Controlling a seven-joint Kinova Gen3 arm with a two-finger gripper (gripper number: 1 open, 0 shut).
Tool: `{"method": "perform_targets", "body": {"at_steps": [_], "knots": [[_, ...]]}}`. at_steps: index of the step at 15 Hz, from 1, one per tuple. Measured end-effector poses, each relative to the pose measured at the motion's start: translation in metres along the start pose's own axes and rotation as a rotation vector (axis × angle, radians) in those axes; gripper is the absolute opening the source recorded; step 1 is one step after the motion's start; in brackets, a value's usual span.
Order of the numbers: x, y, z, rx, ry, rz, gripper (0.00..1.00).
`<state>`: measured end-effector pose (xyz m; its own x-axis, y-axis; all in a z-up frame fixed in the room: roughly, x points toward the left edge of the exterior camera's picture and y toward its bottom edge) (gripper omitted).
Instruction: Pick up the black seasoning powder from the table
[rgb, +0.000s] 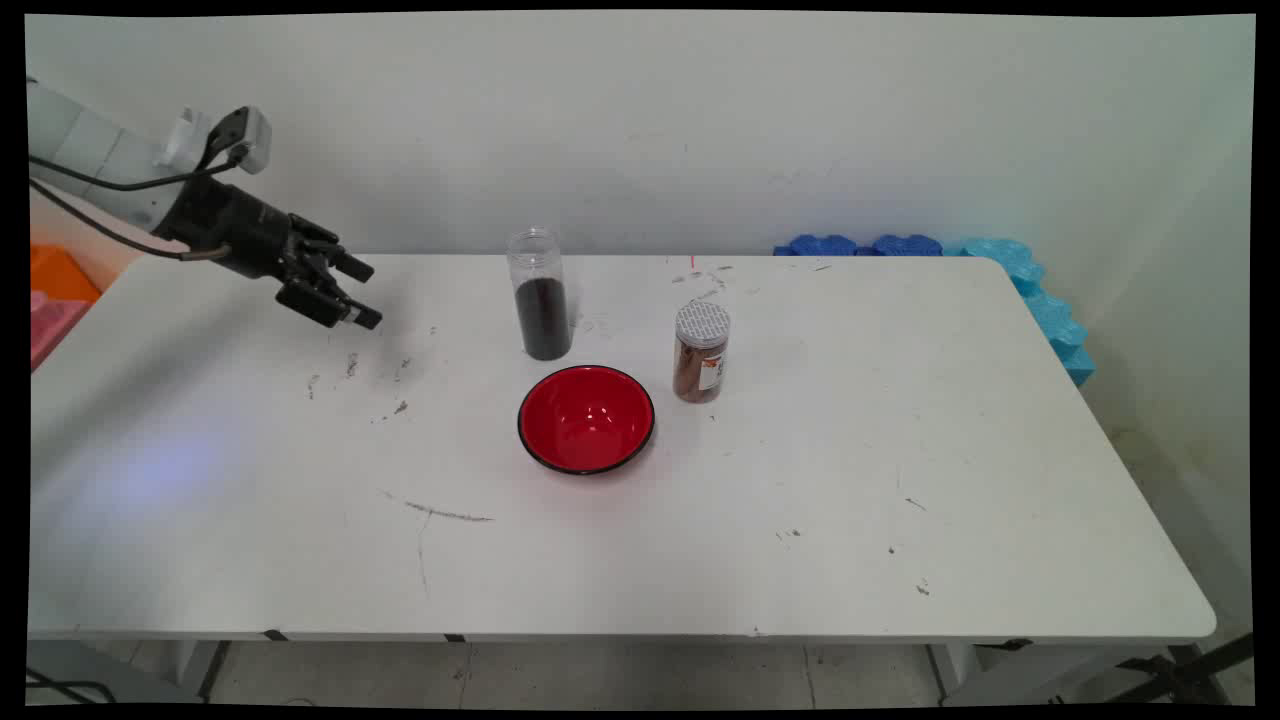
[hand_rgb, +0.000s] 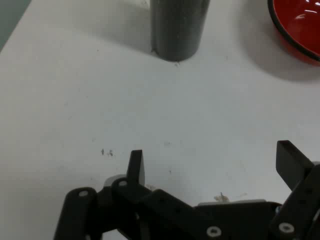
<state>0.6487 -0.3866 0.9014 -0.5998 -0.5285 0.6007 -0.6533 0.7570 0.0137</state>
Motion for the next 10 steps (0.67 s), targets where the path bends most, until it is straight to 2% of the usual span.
{"method": "perform_targets", "body": {"at_steps": [10], "knots": [[0.012,-0.022,0.027,-0.022,0.060,0.033,1.00]]}}
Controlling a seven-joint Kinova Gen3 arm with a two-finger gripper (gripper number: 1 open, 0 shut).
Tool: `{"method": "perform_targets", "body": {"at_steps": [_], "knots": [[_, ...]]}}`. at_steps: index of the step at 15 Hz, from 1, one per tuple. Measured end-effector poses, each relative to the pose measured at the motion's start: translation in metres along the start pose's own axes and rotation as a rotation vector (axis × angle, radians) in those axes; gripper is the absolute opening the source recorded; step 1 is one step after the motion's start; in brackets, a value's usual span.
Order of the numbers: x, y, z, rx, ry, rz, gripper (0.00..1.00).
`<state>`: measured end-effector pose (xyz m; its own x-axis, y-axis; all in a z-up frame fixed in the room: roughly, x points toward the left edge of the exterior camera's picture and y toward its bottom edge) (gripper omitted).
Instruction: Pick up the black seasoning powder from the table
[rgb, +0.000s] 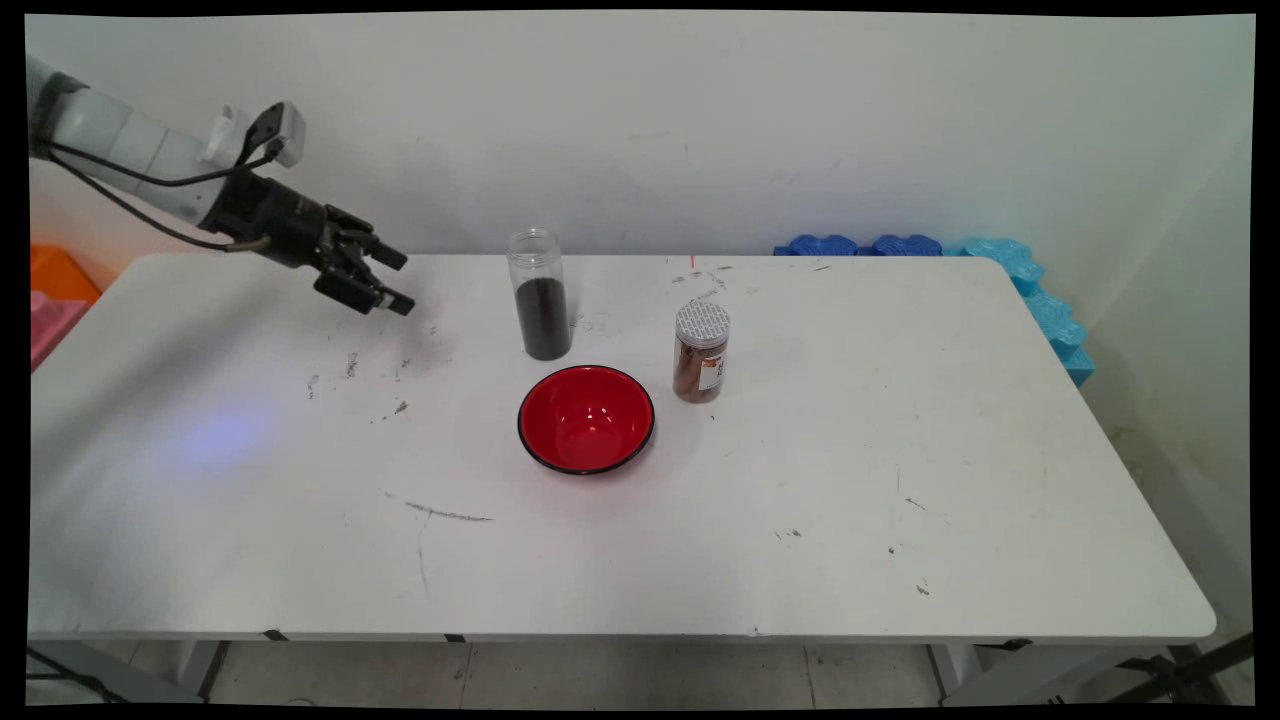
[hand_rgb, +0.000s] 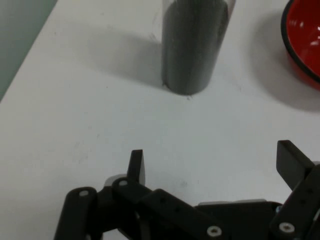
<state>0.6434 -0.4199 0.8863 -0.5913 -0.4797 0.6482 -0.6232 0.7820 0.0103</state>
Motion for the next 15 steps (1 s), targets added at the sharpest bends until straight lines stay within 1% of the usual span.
{"method": "perform_targets", "body": {"at_steps": [3,6,15], "knots": [[0.002,-0.005,0.007,-0.008,0.023,0.001,1.00],[0.005,-0.011,0.019,-0.022,0.057,0.009,1.00],[0.005,-0.021,0.048,-0.060,0.142,0.054,1.00]]}}
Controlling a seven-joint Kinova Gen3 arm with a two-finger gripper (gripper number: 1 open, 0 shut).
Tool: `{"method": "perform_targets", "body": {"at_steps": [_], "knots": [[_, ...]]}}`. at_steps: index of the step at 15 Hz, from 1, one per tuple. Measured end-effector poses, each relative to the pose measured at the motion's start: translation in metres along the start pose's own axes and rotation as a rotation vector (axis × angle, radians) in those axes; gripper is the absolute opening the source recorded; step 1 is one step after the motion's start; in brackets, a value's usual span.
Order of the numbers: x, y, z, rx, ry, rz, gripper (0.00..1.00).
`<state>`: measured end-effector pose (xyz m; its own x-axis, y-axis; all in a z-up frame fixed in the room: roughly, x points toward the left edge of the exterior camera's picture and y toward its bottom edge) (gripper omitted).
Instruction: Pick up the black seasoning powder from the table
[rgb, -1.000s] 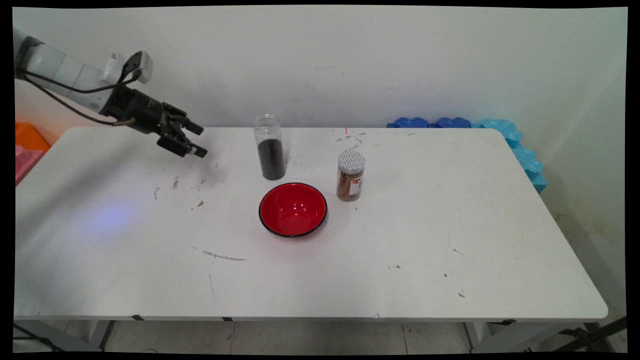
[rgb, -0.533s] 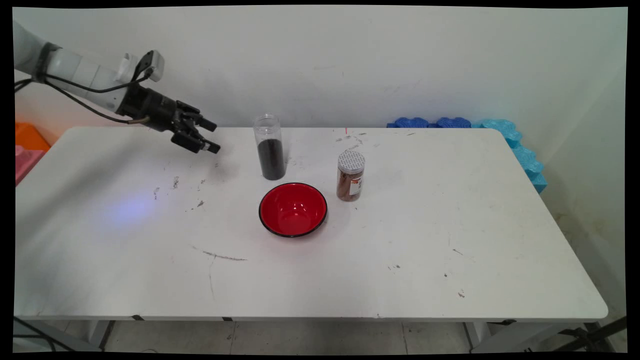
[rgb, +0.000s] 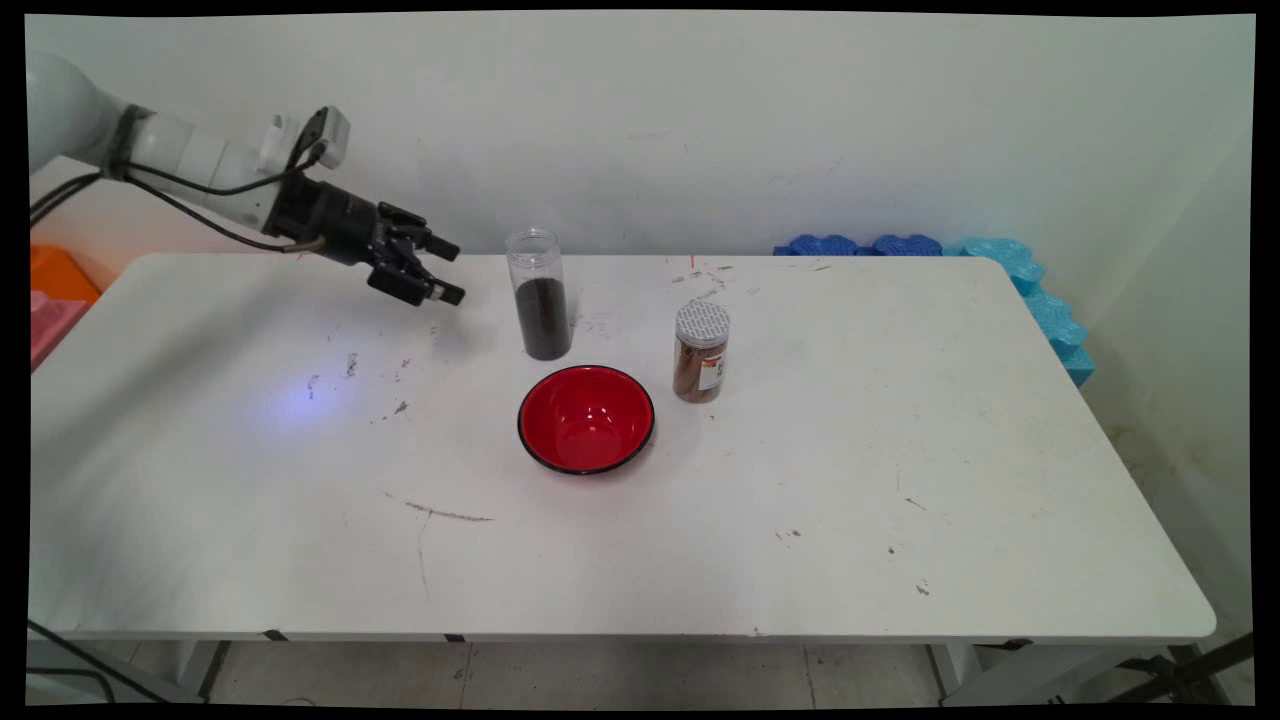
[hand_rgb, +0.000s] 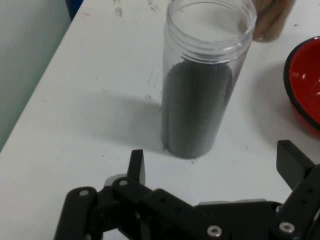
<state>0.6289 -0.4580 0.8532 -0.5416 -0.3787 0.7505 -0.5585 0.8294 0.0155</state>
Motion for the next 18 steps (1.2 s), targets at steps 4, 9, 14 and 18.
{"method": "perform_targets", "body": {"at_steps": [4,9,14,18], "knots": [[-0.007,-0.003,0.016,-0.019,0.042,0.012,1.00],[-0.017,-0.008,0.038,-0.035,0.092,0.022,1.00],[-0.022,-0.010,0.055,-0.042,0.132,0.030,1.00],[-0.024,-0.010,0.068,-0.042,0.163,0.035,1.00]]}}
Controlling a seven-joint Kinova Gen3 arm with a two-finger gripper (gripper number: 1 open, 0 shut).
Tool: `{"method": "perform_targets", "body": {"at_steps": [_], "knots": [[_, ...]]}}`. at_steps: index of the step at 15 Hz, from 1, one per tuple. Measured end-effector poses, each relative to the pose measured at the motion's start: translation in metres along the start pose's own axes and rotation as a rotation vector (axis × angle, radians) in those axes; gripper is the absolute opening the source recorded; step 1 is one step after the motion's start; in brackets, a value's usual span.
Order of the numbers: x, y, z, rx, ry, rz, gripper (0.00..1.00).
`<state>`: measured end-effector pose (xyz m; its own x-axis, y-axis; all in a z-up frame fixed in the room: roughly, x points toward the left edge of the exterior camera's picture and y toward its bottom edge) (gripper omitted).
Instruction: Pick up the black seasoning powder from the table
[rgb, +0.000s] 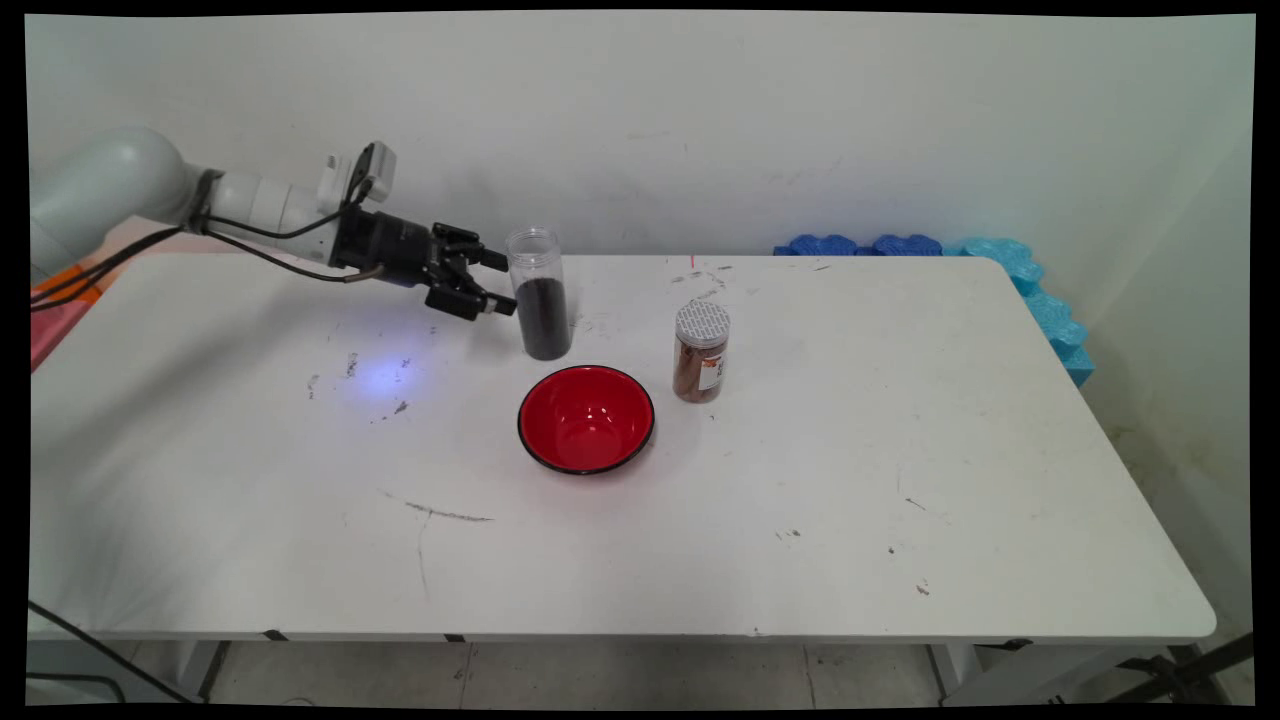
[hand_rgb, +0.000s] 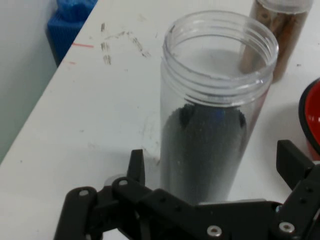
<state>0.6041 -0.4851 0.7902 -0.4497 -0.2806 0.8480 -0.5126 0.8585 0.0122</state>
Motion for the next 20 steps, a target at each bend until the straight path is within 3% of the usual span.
{"method": "perform_targets", "body": {"at_steps": [10,20], "knots": [[-0.007,0.002,0.029,0.012,0.060,-0.003,1.00],[-0.014,0.005,0.046,0.032,0.087,-0.016,1.00]]}}
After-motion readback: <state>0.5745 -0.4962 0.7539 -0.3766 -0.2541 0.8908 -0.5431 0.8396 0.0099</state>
